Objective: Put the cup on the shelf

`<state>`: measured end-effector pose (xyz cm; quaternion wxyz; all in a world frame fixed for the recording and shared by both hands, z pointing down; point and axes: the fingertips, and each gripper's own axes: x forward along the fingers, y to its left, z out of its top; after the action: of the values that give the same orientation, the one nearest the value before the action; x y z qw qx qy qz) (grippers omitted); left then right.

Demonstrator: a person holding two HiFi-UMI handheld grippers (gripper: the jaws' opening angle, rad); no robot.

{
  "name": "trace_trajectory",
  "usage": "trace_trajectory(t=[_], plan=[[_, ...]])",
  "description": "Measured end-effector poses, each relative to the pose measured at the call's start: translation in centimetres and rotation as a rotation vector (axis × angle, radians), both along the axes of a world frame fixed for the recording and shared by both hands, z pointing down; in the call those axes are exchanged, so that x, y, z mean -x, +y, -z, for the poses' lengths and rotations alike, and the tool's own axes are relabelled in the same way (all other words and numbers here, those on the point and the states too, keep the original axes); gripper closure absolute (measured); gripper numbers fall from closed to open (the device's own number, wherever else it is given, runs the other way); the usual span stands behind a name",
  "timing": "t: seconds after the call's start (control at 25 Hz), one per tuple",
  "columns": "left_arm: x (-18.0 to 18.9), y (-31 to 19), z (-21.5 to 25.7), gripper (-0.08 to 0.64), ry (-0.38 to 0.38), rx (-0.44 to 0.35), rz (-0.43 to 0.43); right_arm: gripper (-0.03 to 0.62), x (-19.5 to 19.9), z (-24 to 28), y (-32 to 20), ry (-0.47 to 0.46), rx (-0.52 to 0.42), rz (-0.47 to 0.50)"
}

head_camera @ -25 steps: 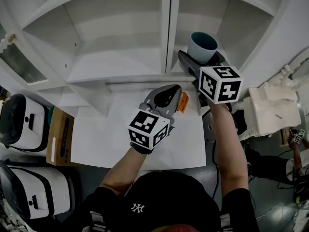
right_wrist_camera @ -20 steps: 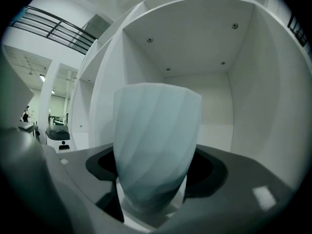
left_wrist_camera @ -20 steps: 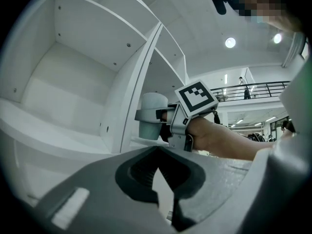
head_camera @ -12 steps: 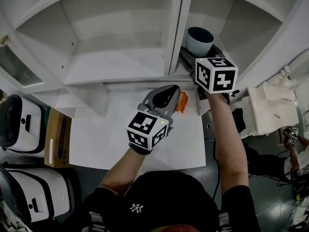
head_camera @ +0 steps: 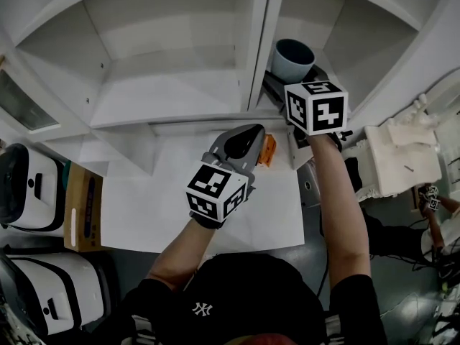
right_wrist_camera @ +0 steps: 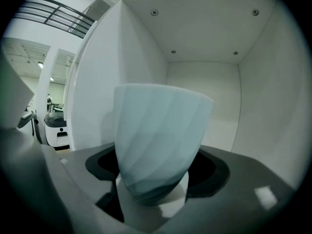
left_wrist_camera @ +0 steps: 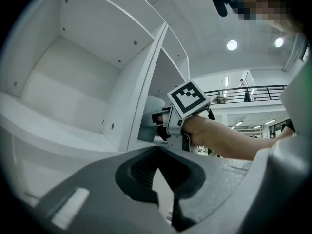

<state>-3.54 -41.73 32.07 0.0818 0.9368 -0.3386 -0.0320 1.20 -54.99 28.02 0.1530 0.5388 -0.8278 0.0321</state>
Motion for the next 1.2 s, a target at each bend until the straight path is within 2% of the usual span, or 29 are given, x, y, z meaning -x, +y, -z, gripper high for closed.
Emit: trace_trajectory(t=[0.24,0.4,0.8,1.2], plan=[[-0.4,0.5,0.1,0.56,-0.002,0.0,-0.006,0.158,0.1,0.0,0.7,-0.001,0.004,0.021],[-0.5,0.9,0.0,0.56,-0.006,0.001,-0.001,0.156,-0.5,0.1,1.5,-0.016,0.0,0.02],[-1.4,2.6,0.1,0.56,-0.013,0.002,0.014,0.161,-2.1,0.0,4.9,-0.053,-0.006,0.025],[-2.6,5.2,0.0,0.56,-0.028,0.005,0.047,0.202,-3.0,-0.2,8.9,-0.084,-0.026,0.054]])
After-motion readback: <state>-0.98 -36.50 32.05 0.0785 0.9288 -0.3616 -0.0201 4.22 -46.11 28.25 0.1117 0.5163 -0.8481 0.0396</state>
